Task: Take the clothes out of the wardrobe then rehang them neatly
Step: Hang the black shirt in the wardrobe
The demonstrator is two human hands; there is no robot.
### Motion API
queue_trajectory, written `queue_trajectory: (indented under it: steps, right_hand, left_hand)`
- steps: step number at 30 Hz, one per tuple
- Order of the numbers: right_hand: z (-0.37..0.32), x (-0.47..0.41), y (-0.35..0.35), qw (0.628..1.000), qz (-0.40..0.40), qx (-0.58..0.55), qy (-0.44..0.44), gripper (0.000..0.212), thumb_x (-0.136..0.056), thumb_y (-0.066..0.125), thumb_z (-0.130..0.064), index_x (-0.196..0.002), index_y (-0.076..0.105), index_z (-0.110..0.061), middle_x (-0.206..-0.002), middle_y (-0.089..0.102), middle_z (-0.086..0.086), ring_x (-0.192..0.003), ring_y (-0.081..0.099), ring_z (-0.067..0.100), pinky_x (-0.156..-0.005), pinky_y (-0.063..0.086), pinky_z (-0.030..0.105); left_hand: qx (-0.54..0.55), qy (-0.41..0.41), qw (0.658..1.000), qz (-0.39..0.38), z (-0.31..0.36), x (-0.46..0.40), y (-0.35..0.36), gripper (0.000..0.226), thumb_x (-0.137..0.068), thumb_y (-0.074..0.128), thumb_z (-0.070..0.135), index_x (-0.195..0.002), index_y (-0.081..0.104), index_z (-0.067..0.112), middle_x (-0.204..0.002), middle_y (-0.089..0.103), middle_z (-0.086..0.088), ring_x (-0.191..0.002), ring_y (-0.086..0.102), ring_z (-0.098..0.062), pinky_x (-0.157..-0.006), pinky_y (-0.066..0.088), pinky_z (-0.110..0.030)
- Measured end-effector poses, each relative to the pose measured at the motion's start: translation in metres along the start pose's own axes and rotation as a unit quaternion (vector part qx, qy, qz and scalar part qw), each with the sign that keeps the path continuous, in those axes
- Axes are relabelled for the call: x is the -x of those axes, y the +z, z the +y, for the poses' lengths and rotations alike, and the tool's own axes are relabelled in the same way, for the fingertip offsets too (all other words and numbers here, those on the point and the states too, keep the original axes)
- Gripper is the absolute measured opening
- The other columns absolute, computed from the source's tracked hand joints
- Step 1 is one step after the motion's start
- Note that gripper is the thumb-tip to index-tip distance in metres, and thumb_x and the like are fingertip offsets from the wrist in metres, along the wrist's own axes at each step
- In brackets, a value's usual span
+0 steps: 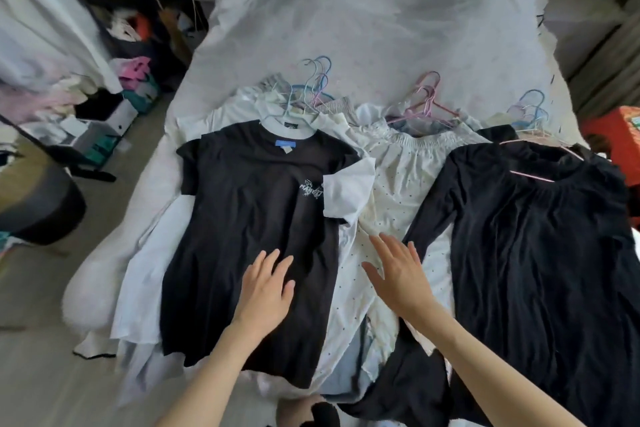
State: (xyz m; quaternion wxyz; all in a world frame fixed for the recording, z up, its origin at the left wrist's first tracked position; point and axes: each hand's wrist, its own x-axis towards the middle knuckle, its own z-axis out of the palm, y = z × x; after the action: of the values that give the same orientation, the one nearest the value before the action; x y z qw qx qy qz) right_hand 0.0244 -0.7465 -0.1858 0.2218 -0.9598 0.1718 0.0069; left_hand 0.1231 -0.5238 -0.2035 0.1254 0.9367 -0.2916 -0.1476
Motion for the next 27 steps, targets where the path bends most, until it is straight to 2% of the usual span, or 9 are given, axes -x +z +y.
queue_trajectory:
  steps: [3,5,10,16,19,22,24,27]
  right_hand:
    - [-0.02,-0.069,0.011,1.0,-0.02,0.001,0.02,0.052,-0.096,0.047,-0.032,-0.142,0.035,-0.012,-0.145,0.037,0.009,-0.137,0.03,0.025,-0.114,0.014,0.039]
    - [-0.029,-0.116,0.023,0.999,-0.034,-0.005,0.037,0.052,-0.097,0.043,-0.033,-0.143,0.031,-0.012,-0.148,0.033,0.01,-0.138,0.027,0.025,-0.113,0.016,0.035]
    - [-0.031,-0.226,0.052,0.993,-0.095,0.01,0.069,0.055,-0.097,0.041,-0.032,-0.145,0.025,-0.011,-0.149,0.03,0.009,-0.136,0.028,0.024,-0.111,0.021,0.031]
    - [-0.017,-0.337,0.067,0.987,-0.062,-0.017,0.146,0.052,-0.098,0.04,-0.03,-0.144,0.026,-0.009,-0.146,0.035,0.009,-0.134,0.029,0.028,-0.107,0.026,0.037]
    - [-0.011,-0.372,0.075,0.987,-0.068,0.03,0.142,0.05,-0.097,0.041,-0.029,-0.142,0.028,-0.01,-0.143,0.038,0.01,-0.132,0.033,0.029,-0.105,0.027,0.041]
    - [-0.007,-0.396,0.084,0.979,-0.094,0.078,0.163,0.043,-0.098,0.039,-0.028,-0.136,0.033,-0.009,-0.135,0.044,0.01,-0.125,0.037,0.029,-0.099,0.031,0.04]
    - [-0.004,-0.406,0.09,0.976,-0.077,0.119,0.165,0.036,-0.097,0.039,-0.027,-0.127,0.039,-0.008,-0.127,0.049,0.009,-0.121,0.04,0.028,-0.098,0.031,0.041]
    - [0.0,-0.41,0.097,0.976,-0.066,0.135,0.158,0.03,-0.098,0.039,-0.028,-0.116,0.047,-0.006,-0.118,0.054,0.008,-0.116,0.045,0.029,-0.094,0.032,0.04]
  left_hand:
    - [-0.028,0.03,0.999,0.015,-0.058,-0.055,-0.013,0.044,-0.082,0.068,0.016,-0.124,0.057,0.007,-0.129,0.053,-0.02,-0.122,0.047,-0.043,-0.093,0.043,-0.052]
    - [-0.033,0.018,0.999,0.004,-0.094,-0.1,-0.021,0.045,-0.076,0.074,0.012,-0.118,0.061,0.004,-0.122,0.058,-0.023,-0.114,0.053,-0.045,-0.087,0.046,-0.054]
    - [-0.043,0.011,0.999,0.003,-0.154,-0.218,-0.034,0.047,-0.078,0.071,0.009,-0.122,0.057,0.0,-0.127,0.052,-0.028,-0.118,0.048,-0.048,-0.092,0.043,-0.055]
    - [-0.065,0.005,0.997,0.044,-0.196,-0.335,-0.042,0.053,-0.092,0.052,0.015,-0.14,0.036,0.002,-0.146,0.031,-0.024,-0.134,0.03,-0.041,-0.108,0.029,-0.05]
    - [-0.085,0.016,0.993,0.078,-0.209,-0.372,-0.042,0.053,-0.091,0.053,0.015,-0.14,0.036,0.001,-0.143,0.036,-0.024,-0.132,0.034,-0.04,-0.105,0.03,-0.055]
    - [-0.103,0.019,0.99,0.097,-0.221,-0.396,-0.038,0.047,-0.09,0.056,0.016,-0.133,0.045,0.0,-0.129,0.052,-0.02,-0.121,0.049,-0.036,-0.098,0.036,-0.059]
    - [-0.116,0.031,0.986,0.112,-0.226,-0.404,-0.033,0.041,-0.088,0.059,0.017,-0.125,0.053,0.0,-0.114,0.06,-0.018,-0.105,0.058,-0.035,-0.091,0.042,-0.058]
    - [-0.104,0.026,0.986,0.125,-0.226,-0.412,-0.034,0.028,-0.09,0.056,0.02,-0.11,0.059,0.001,-0.09,0.061,-0.019,-0.08,0.06,-0.039,-0.075,0.046,-0.05]
